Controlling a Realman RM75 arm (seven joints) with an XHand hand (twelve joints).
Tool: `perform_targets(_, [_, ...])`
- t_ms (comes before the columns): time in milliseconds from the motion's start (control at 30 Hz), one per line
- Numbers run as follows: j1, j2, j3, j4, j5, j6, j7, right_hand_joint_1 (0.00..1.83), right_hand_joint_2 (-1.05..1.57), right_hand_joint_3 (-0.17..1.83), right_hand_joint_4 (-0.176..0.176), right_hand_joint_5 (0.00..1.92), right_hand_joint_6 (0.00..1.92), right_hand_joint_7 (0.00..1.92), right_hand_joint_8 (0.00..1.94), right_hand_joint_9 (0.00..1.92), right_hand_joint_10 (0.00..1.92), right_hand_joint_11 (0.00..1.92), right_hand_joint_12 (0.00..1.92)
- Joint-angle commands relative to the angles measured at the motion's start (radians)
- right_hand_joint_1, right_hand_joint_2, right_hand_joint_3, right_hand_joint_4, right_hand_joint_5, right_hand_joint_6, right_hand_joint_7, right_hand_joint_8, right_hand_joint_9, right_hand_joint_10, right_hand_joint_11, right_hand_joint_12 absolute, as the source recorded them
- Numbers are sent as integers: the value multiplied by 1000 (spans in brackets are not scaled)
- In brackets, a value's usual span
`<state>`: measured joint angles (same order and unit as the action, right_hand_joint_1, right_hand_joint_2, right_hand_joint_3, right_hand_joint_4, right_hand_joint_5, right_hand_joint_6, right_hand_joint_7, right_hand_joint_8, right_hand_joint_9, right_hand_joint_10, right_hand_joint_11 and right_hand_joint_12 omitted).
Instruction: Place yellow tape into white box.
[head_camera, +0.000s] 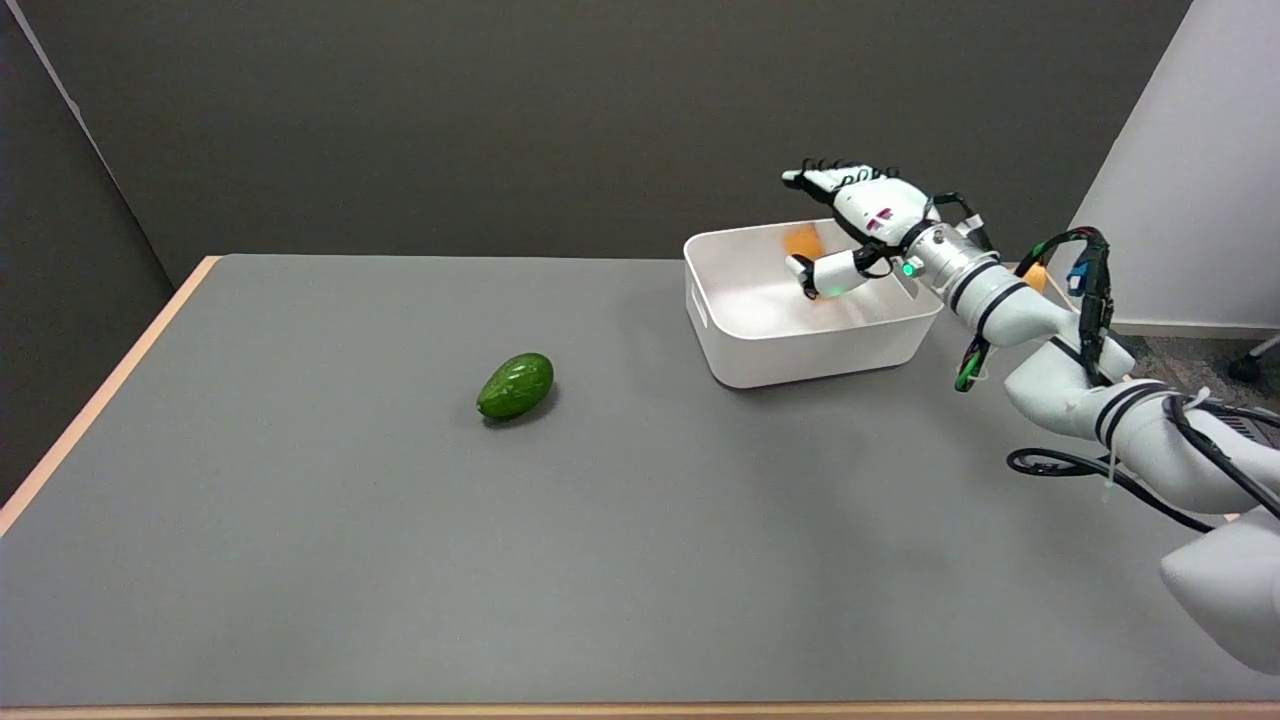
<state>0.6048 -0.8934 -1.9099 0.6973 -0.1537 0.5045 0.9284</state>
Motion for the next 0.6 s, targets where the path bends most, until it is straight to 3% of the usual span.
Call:
perform_targets(33, [-222, 77, 132, 271, 329, -39, 32, 393, 521, 878, 58, 9, 134, -1, -1, -1, 362, -1, 1020])
perform_targets(233, [-357, 62, 261, 379, 477, 57, 32, 426, 503, 880, 57, -1, 24, -1, -1, -1, 170, -1, 881])
perform_targets(367, [-415, 43, 305, 361, 818, 249, 51, 442, 501, 881, 45, -1, 12, -1, -1, -1, 60, -1, 751])
perform_targets(600, [-510, 86, 312, 319, 1302, 341, 193, 397, 551, 921, 27, -1, 37, -1, -1, -1, 78, -1, 681])
